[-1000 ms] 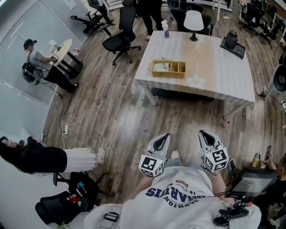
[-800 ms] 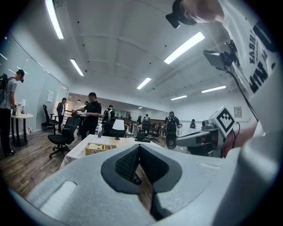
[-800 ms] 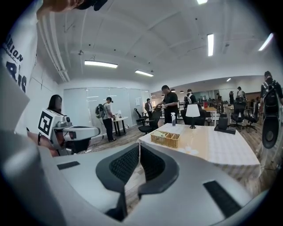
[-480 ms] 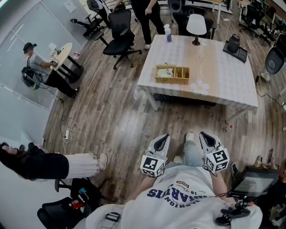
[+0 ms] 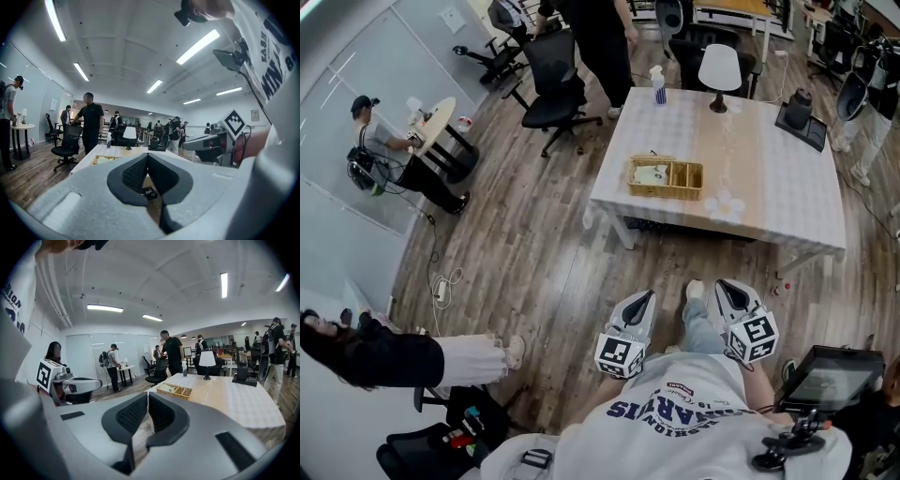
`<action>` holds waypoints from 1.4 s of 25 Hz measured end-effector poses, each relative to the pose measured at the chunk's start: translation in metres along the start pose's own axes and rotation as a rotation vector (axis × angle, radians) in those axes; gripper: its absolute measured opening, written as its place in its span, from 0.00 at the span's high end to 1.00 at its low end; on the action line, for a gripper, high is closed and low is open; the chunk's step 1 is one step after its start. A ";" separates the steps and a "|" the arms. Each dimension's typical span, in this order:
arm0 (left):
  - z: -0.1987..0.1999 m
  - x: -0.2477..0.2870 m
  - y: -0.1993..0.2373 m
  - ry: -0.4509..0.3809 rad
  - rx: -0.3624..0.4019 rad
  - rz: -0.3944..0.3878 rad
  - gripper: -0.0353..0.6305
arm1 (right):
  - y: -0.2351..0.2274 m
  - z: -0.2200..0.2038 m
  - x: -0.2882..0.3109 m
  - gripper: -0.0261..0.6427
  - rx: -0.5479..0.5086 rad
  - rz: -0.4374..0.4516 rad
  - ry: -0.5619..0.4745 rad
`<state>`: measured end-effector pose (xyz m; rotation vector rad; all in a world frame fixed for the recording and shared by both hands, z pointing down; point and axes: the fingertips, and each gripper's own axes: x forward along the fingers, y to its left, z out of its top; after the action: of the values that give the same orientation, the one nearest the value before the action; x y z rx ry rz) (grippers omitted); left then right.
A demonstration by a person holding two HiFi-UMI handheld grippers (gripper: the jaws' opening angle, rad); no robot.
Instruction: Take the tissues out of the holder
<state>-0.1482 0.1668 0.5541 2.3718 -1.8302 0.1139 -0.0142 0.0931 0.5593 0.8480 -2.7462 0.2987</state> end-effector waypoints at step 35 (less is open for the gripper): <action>0.100 0.297 0.198 0.005 0.012 0.183 0.94 | -0.273 0.118 0.253 0.95 0.045 0.016 -0.030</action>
<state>-0.2661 -0.1816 0.5123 2.2046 -2.0466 0.1510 -0.0799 -0.2916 0.5553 0.8490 -2.7854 0.3551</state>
